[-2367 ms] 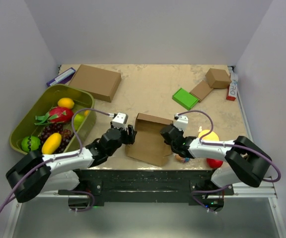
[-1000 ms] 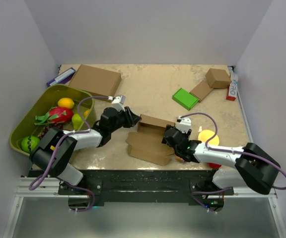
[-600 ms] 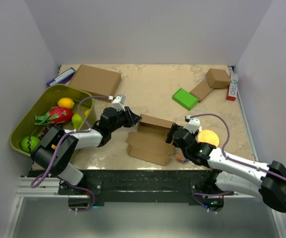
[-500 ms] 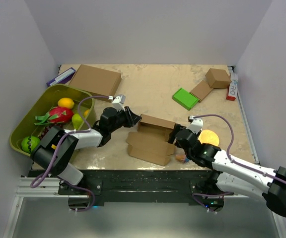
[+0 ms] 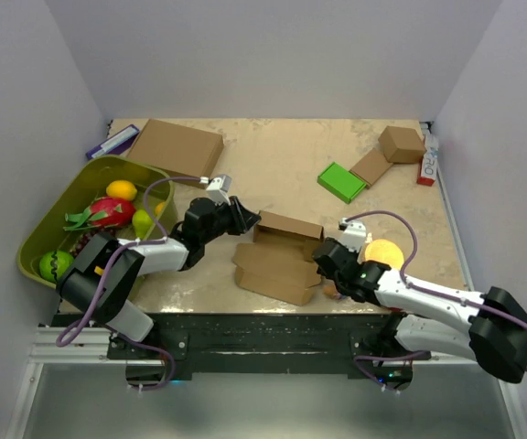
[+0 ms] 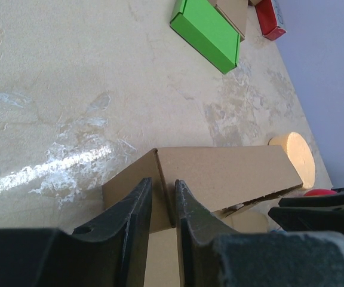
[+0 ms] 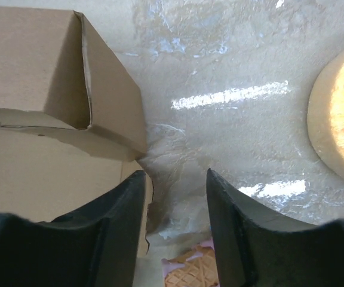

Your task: Fold the paper box

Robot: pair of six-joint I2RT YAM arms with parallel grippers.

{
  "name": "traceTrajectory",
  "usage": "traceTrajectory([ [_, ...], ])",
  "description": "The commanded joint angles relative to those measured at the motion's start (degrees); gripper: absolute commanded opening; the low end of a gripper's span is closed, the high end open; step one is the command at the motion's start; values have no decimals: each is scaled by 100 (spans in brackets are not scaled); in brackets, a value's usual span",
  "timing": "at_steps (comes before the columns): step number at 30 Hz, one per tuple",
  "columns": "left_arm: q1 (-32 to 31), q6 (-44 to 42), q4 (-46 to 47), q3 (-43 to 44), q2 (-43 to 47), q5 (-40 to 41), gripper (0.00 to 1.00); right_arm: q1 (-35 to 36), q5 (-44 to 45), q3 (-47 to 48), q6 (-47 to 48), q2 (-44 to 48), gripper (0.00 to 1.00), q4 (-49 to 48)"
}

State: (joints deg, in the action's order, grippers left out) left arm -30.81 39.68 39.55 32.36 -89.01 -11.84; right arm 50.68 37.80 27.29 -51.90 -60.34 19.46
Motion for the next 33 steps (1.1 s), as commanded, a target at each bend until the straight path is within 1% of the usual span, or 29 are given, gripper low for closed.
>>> traceTrajectory([
  [1,49,-250,-343,86,-20,6,26,30,96,356,-66,-591,44,-627],
  [3,57,-285,-386,95,7,-3,26,21,17,339,21,-795,43,-855],
  [4,66,-303,-395,95,15,-3,26,21,-122,269,152,-952,44,-1161],
  [7,84,-364,-457,113,42,-12,26,21,-229,58,294,-1024,45,-1707],
  [11,101,-426,-483,130,24,-29,25,4,-98,-74,461,-1033,44,-1920],
  [15,119,-444,-483,148,-28,-99,25,-31,-1,-154,724,-1059,41,-2306],
  [16,119,-444,-475,148,-37,-108,25,-31,8,-171,760,-1068,37,-2411],
  [19,128,-435,-492,157,-55,-117,24,-31,-71,-171,874,-1033,30,-2552],
  [26,136,-435,-457,148,-116,-144,23,-31,-150,-206,1041,-1006,30,-2764],
  [31,128,-444,-439,139,-143,-179,22,-40,138,-84,980,-1348,29,-2676],
  [33,136,-444,-431,130,-151,-179,22,-31,253,-5,919,-1454,27,-2606],
])
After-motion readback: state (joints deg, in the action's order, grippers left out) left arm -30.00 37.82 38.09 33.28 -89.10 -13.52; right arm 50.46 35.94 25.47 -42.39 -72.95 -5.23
